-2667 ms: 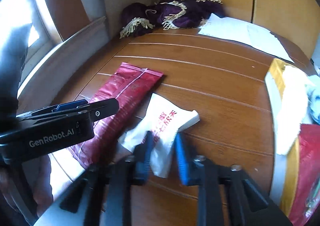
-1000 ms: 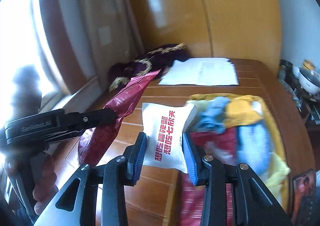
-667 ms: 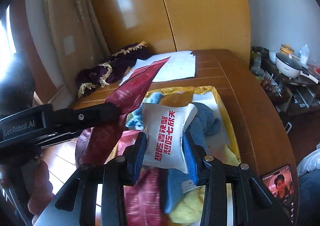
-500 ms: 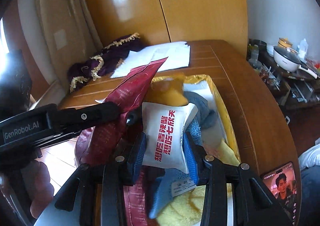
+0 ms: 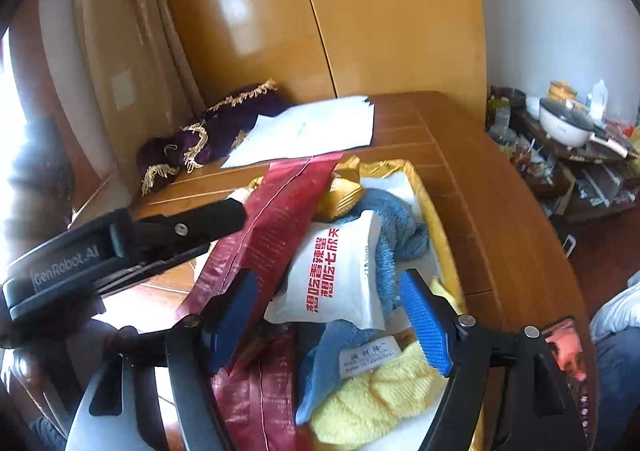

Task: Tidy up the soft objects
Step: 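Grasp the dark red packet with the left tool while the right tool carries the white packet to the box, then lower both packets into the box and open both tools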

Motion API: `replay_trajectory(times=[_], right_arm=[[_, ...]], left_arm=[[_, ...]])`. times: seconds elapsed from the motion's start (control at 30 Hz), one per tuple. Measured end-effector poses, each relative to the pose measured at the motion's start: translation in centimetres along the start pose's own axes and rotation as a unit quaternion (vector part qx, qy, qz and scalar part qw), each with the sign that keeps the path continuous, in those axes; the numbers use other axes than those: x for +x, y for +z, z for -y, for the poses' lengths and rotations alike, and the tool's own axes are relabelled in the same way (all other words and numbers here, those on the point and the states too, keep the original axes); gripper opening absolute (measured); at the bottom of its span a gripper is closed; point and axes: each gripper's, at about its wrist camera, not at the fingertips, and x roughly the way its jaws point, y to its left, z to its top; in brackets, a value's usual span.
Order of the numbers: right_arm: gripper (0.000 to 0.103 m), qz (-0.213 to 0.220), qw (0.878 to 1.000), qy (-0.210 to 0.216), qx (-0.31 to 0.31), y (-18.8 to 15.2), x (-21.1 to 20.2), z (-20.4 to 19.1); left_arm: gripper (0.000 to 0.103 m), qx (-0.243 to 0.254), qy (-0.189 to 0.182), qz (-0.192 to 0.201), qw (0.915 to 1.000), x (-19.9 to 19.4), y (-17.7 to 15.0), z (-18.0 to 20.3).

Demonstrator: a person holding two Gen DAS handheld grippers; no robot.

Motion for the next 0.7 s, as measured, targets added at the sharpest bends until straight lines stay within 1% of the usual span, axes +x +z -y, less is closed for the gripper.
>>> replay_trajectory(times=[0.07, 0.1, 0.13, 0.2, 0.27, 0.33, 0.37, 0.4, 0.47, 0.5, 0.6, 0.7], right_arm=[[0.076, 0.010, 1.000, 0.008, -0.002, 0.0, -1.0, -0.3], [0.076, 0.013, 1.000, 0.012, -0.003, 0.0, -1.5, -0.5], [0.076, 0.018, 1.000, 0.013, -0.004, 0.0, -2.1, -0.7], [0.077, 0.029, 0.999, 0.017, -0.005, -0.2, -3.1, -1.3], [0.080, 0.031, 0.999, 0.028, -0.010, -0.4, -3.5, -2.0], [0.080, 0.023, 0.999, 0.034, -0.015, -0.9, -3.3, -2.8], [0.080, 0.018, 0.999, 0.037, -0.015, -1.2, -3.1, -3.0], [0.080, 0.012, 0.999, 0.041, -0.012, -1.4, -2.9, -3.2], [0.080, 0.001, 0.999, 0.049, -0.011, -2.0, -2.5, -3.6], [0.080, -0.007, 0.999, 0.050, -0.011, -2.2, -2.3, -3.8], [0.080, -0.018, 0.999, 0.042, -0.015, -3.0, -2.2, -4.5], [0.080, -0.028, 0.999, 0.026, -0.020, -3.6, -2.4, -4.9]], left_arm=[[0.083, 0.015, 0.027, 0.026, 0.9992, -1.6, -0.4, 0.3], [0.083, 0.022, 0.042, 0.037, 0.9982, -2.3, -0.6, 0.4], [0.083, 0.029, 0.065, 0.045, 0.9965, -2.9, -1.0, 0.4], [0.083, 0.044, 0.116, 0.055, 0.9907, -3.9, -1.6, 0.3], [0.083, 0.045, 0.163, 0.080, 0.9823, -5.1, -2.4, 0.0], [0.083, 0.051, 0.196, 0.093, 0.9750, -5.8, -2.9, -0.3], [0.083, 0.054, 0.208, 0.093, 0.9722, -5.9, -3.1, -0.4], [0.083, 0.055, 0.218, 0.084, 0.9708, -5.8, -3.3, -0.5], [0.083, 0.062, 0.222, 0.053, 0.9717, -5.5, -3.5, -0.8], [0.083, 0.066, 0.230, 0.044, 0.9699, -5.5, -3.7, -0.8], [0.083, 0.079, 0.255, 0.030, 0.9633, -5.6, -4.5, -0.6], [0.083, 0.087, 0.257, 0.021, 0.9622, -5.9, -5.0, -0.4]])
